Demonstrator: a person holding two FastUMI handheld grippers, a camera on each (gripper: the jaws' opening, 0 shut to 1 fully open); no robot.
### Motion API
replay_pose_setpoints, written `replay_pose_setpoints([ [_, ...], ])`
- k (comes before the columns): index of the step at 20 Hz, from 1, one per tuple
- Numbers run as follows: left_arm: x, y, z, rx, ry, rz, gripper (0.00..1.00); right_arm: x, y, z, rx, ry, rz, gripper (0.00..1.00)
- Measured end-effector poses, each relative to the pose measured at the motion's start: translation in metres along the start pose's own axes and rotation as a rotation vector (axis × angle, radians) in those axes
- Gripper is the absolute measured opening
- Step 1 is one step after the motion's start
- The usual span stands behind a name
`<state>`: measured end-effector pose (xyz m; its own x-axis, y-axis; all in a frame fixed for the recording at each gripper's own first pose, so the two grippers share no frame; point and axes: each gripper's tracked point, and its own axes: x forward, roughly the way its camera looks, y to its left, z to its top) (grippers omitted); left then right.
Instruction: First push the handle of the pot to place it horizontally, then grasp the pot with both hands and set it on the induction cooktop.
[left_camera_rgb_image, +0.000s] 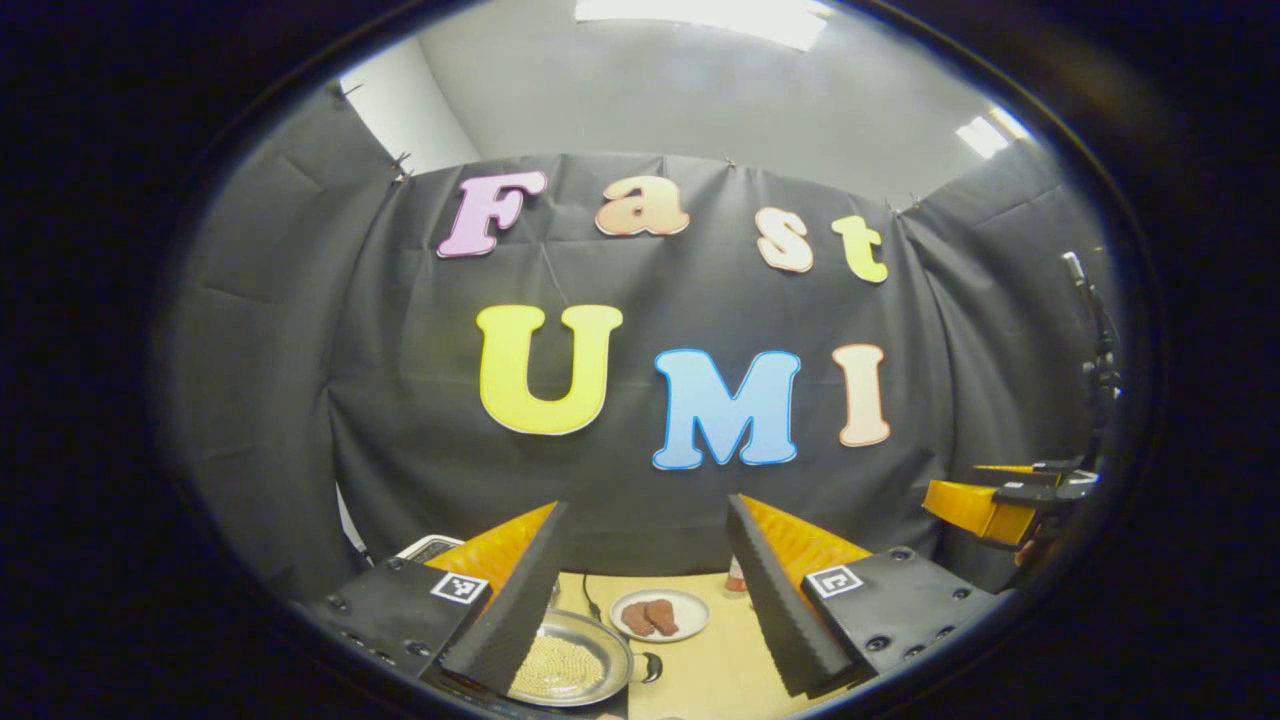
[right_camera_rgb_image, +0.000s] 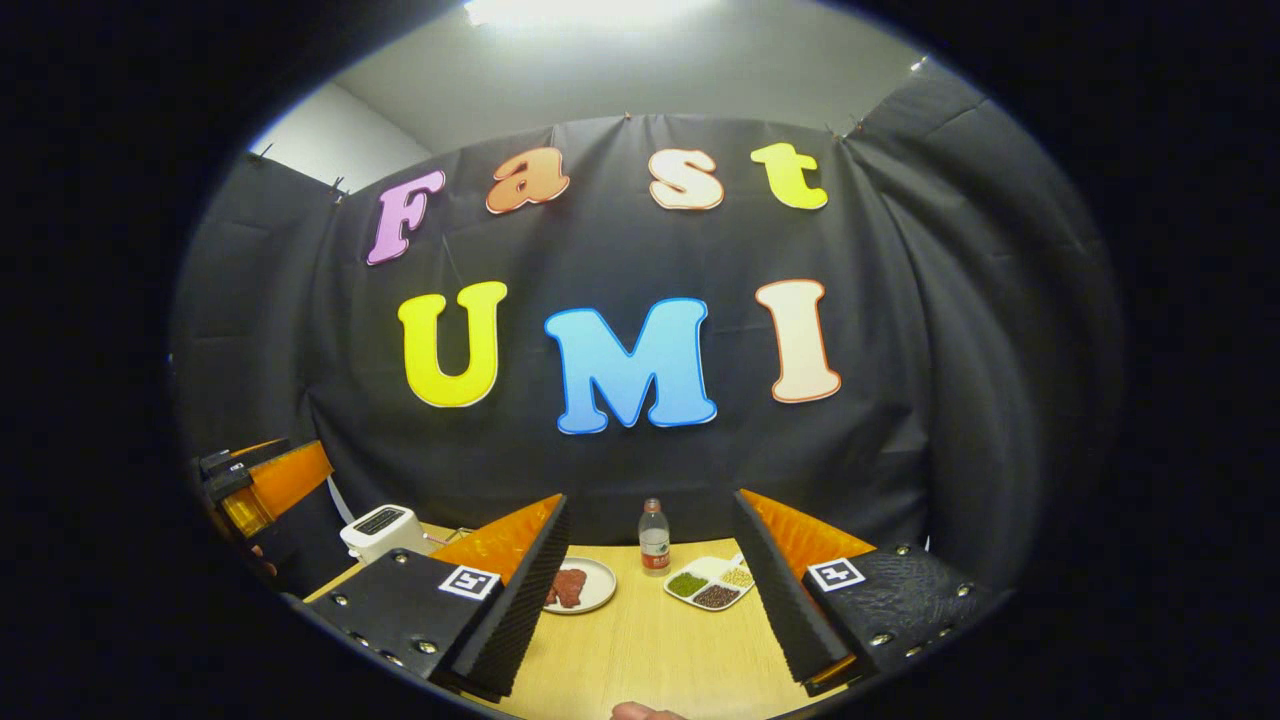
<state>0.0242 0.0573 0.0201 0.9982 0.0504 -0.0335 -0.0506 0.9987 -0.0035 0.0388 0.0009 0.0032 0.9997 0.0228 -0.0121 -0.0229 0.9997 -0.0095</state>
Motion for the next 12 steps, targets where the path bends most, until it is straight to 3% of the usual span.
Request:
replay_pose_setpoints([
  [2,-0.009,-0.004,-0.001,0.01,0.005,0.026,0.95,-0.004,-0.006,0.001,0.007,0.003,0.025,0.96],
  [5,-0.019,-0.005,-0.002,0.027,0.011,0.062,1.0,-0.005,-0.012,-0.009,0.005,0.038,0.065,0.96],
  [6,-0.021,-0.004,-0.004,0.027,0.014,0.073,0.95,-0.004,-0.014,-0.011,0.007,0.044,0.069,0.96],
  [8,-0.028,-0.005,-0.004,-0.004,0.02,0.079,0.95,-0.006,-0.016,-0.018,-0.003,0.076,0.052,0.96],
  [9,-0.031,-0.009,-0.005,-0.024,0.021,0.061,1.0,-0.007,-0.02,-0.017,-0.008,0.072,0.042,0.96],
  [12,-0.033,-0.009,-0.007,-0.047,0.039,0.022,1.0,-0.02,-0.03,-0.009,0.011,0.052,-0.024,0.96],
])
